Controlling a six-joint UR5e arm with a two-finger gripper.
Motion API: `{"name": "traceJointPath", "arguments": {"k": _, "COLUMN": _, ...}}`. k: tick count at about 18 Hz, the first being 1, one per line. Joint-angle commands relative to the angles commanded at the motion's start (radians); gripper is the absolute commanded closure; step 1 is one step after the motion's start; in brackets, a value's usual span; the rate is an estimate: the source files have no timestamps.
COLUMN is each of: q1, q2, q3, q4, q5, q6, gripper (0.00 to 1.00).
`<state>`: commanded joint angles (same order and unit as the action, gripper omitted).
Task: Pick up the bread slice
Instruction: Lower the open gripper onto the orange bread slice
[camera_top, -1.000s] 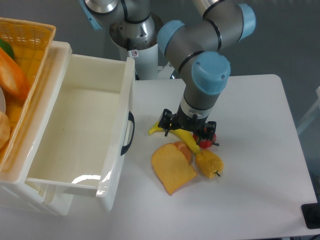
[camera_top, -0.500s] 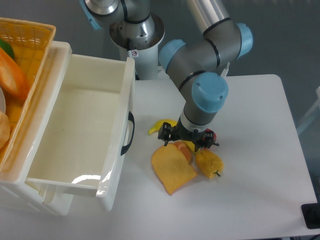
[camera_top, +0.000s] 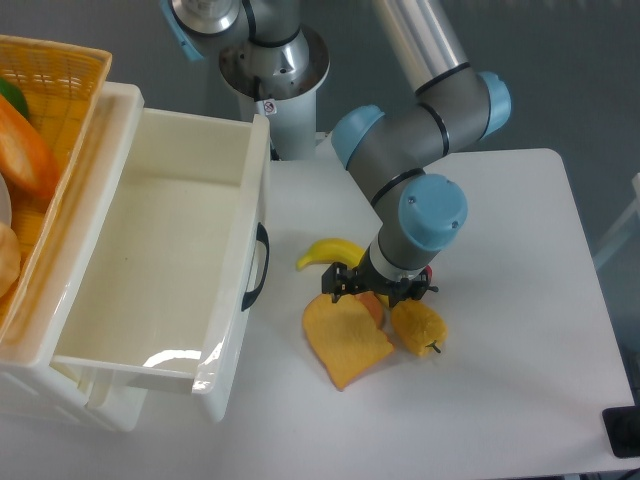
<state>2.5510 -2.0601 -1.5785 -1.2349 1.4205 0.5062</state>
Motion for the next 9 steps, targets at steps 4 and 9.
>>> {"name": "traceJointPath", "arguments": {"k": 4, "q1": 0.0, "q2": -0.015, "q3": 0.005, "q4": 0.011, "q5": -0.002, "q6": -0.002, "gripper": 0.0}}
{"name": "traceJointPath", "arguments": {"k": 9, "q1": 0.0, "q2": -0.025, "q3": 0.006, "q4": 0.015, "q5": -0.002, "q6": 0.0, "gripper": 0.0}}
